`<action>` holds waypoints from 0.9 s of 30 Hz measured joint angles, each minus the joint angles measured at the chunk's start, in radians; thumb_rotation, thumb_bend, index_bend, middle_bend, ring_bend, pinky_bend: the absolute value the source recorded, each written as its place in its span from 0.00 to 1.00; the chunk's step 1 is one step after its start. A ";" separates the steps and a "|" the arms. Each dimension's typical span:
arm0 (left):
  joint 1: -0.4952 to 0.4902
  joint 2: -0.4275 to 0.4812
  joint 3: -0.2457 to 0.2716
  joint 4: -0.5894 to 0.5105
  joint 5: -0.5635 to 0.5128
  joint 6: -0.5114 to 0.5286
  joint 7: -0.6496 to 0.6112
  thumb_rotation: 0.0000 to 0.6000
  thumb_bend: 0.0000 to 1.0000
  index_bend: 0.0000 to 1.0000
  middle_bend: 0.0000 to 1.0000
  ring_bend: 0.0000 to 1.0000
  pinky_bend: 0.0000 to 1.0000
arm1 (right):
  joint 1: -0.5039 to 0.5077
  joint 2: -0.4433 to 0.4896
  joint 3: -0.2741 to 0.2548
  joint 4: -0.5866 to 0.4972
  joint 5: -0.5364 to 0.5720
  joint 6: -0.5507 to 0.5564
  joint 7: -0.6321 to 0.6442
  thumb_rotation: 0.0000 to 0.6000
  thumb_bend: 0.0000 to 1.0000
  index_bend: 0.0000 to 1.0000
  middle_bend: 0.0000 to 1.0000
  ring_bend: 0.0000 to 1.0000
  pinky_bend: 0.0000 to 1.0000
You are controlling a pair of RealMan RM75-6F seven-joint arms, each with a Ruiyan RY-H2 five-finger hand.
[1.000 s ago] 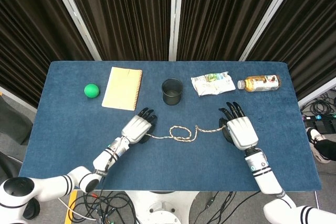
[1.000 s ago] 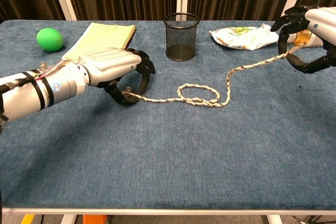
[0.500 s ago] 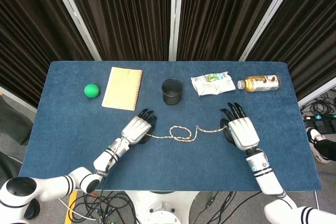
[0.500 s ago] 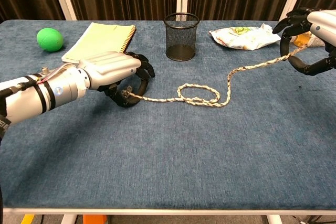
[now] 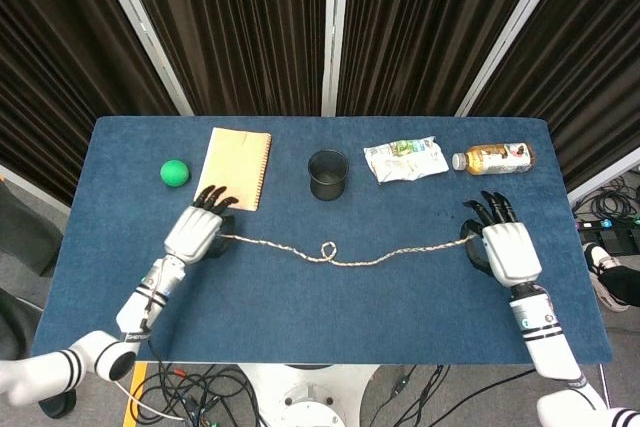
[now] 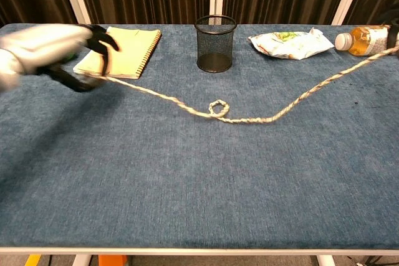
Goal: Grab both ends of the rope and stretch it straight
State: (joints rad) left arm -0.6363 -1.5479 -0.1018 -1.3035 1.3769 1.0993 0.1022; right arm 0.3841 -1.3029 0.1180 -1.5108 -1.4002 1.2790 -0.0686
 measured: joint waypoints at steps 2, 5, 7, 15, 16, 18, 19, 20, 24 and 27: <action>0.024 0.029 0.004 0.001 0.004 0.025 -0.022 1.00 0.39 0.60 0.17 0.01 0.00 | -0.014 0.007 -0.004 0.015 0.005 0.003 0.027 1.00 0.48 0.62 0.20 0.00 0.00; 0.058 0.055 0.011 0.009 0.003 0.052 -0.046 1.00 0.39 0.60 0.17 0.01 0.00 | -0.034 0.012 -0.008 0.043 0.017 0.007 0.062 1.00 0.48 0.62 0.20 0.00 0.00; 0.073 0.062 0.013 0.022 -0.004 0.056 -0.060 1.00 0.39 0.60 0.17 0.01 0.00 | -0.043 0.011 -0.007 0.061 0.028 0.009 0.078 1.00 0.48 0.62 0.20 0.00 0.00; 0.112 0.055 0.027 0.092 -0.022 0.049 -0.120 1.00 0.39 0.60 0.17 0.01 0.00 | -0.045 -0.029 -0.011 0.129 0.046 -0.032 0.092 1.00 0.48 0.62 0.20 0.00 0.00; 0.113 0.051 0.028 0.101 -0.022 0.046 -0.125 1.00 0.39 0.60 0.17 0.01 0.00 | -0.043 -0.037 -0.012 0.136 0.045 -0.037 0.091 1.00 0.48 0.62 0.19 0.00 0.00; 0.115 0.039 0.031 0.122 -0.020 0.038 -0.135 1.00 0.39 0.60 0.17 0.01 0.00 | -0.037 -0.055 -0.015 0.149 0.043 -0.050 0.091 1.00 0.48 0.62 0.19 0.00 0.00; 0.115 0.033 0.032 0.132 -0.018 0.035 -0.139 1.00 0.39 0.60 0.17 0.01 0.00 | -0.035 -0.063 -0.017 0.154 0.041 -0.055 0.091 1.00 0.48 0.62 0.19 0.00 0.00; 0.115 0.025 0.033 0.147 -0.016 0.031 -0.146 1.00 0.39 0.60 0.17 0.01 0.00 | -0.033 -0.071 -0.018 0.160 0.040 -0.060 0.090 1.00 0.48 0.62 0.19 0.00 0.00; 0.111 -0.007 0.035 0.201 -0.008 0.015 -0.176 1.00 0.39 0.60 0.17 0.01 0.00 | -0.023 -0.112 -0.021 0.191 0.037 -0.079 0.086 1.00 0.48 0.60 0.19 0.00 0.00; 0.107 -0.033 0.038 0.248 -0.002 0.002 -0.186 1.00 0.39 0.58 0.17 0.01 0.00 | -0.017 -0.144 -0.024 0.218 0.040 -0.097 0.082 1.00 0.47 0.58 0.18 0.00 0.00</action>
State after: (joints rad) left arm -0.5289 -1.5810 -0.0640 -1.0559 1.3750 1.1008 -0.0842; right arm 0.3675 -1.4468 0.0936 -1.2923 -1.3607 1.1824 0.0133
